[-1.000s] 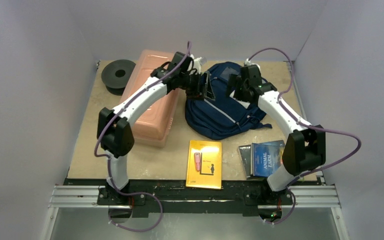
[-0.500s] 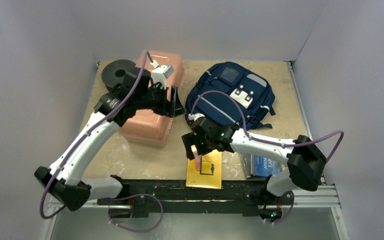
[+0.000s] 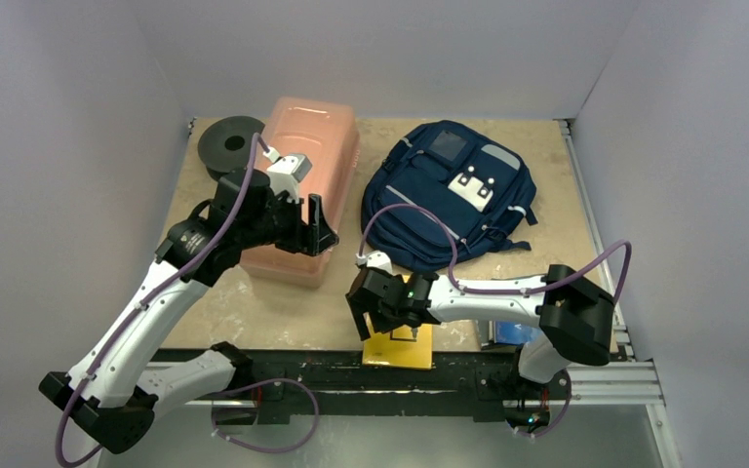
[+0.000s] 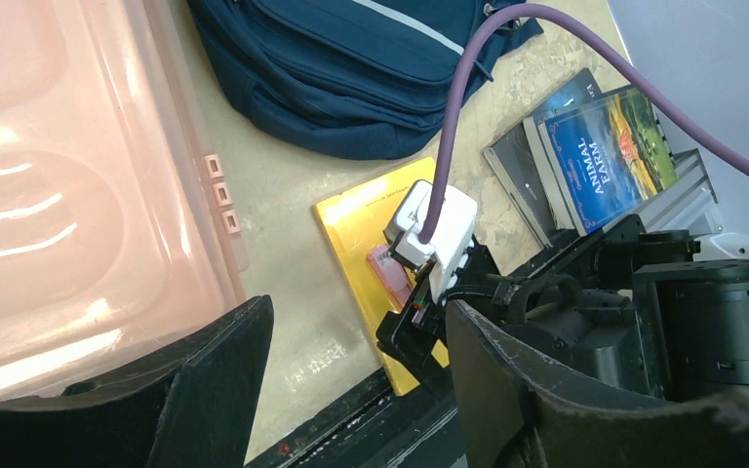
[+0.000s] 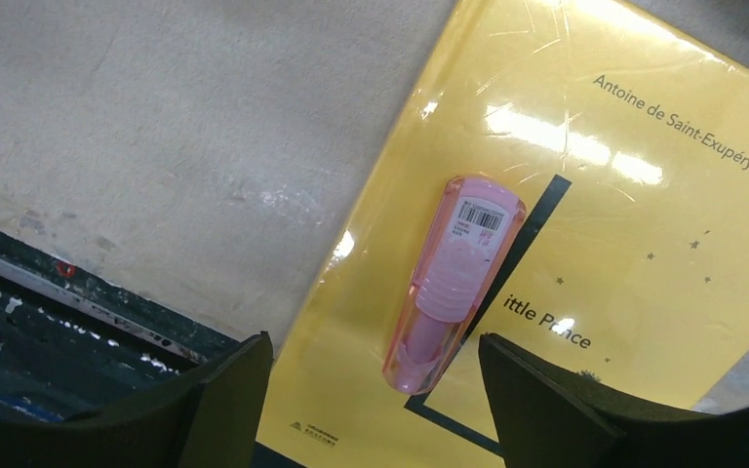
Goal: Pack the student bag
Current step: Pick up the stationery from the center of the board.
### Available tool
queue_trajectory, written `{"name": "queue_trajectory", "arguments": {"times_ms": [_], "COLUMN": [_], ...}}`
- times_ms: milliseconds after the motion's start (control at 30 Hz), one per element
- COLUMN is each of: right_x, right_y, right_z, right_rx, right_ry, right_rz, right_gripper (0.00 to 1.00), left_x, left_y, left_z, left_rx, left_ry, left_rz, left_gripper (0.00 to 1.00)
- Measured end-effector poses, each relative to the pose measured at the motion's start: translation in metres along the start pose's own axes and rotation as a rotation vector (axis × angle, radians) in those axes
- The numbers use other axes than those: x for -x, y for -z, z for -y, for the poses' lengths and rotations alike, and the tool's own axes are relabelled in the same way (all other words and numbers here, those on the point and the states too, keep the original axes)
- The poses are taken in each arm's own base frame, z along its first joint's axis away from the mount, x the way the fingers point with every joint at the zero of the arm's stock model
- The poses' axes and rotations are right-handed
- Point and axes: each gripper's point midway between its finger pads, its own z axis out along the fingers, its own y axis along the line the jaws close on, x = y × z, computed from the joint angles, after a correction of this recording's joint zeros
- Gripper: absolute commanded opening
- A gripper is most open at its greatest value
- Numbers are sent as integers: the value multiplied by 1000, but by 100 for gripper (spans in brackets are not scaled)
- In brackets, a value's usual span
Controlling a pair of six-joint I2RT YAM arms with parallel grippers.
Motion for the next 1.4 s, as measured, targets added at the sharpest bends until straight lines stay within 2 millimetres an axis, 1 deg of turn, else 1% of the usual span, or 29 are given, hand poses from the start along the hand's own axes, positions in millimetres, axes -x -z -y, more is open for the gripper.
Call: {"name": "queue_trajectory", "arguments": {"times_ms": [67,167,233,333,367,467,500,633,733,867,933,1000,1033,1067,1133,1233,1300,1333,1400], "right_x": [-1,-3,1,4,5,8,9,13,18,31,35,42,53,59,81,123,146,157,177], "right_y": [-2,-11,-11,-12,-13,-14,-15,-14,-15,-16,-13,-1,14,18,42,81,100,109,126], "right_z": [2,7,9,14,16,23,25,33,44,60,63,62,54,54,42,31,25,21,15], "right_rx": [-10,-49,-67,-94,-106,-139,-145,-147,-150,-150,-121,-61,15,31,148,267,315,335,349], "right_ry": [-11,-23,-32,-40,-42,-37,-37,-34,-42,-54,-36,-4,21,23,47,91,111,120,196], "right_rz": [-1,-2,16,38,48,72,82,121,137,170,187,222,267,287,367,494,539,557,594], "right_gripper": [74,70,68,62,58,43,39,19,10,6,6,7,7,7,5,5,5,5,7], "left_x": [1,1,0,-1,-1,0,2,16,29,37,40,46,49,53,60,65,65,63,55], "left_y": [1,-2,-5,-7,-7,-7,-7,-3,-3,-9,-10,-9,-8,-7,-9,-22,-35,-42,-52], "left_z": [0,0,-1,0,0,1,1,-1,-2,-5,-9,-13,-15,-15,-12,2,14,19,26], "left_rx": [0,1,4,6,6,8,9,16,7,-9,-10,-16,-23,-41,-86,-203,-301,-342,-395], "left_ry": [-1,1,13,43,53,80,89,131,177,247,284,330,351,375,409,463,508,529,554], "left_rz": [6,1,-8,-16,-17,-13,-9,25,53,59,59,73,81,88,84,21,-47,-84,-156], "left_gripper": [64,64,64,64,64,64,64,64,64,64,64,65,65,64,63,61,60,59,57]}}
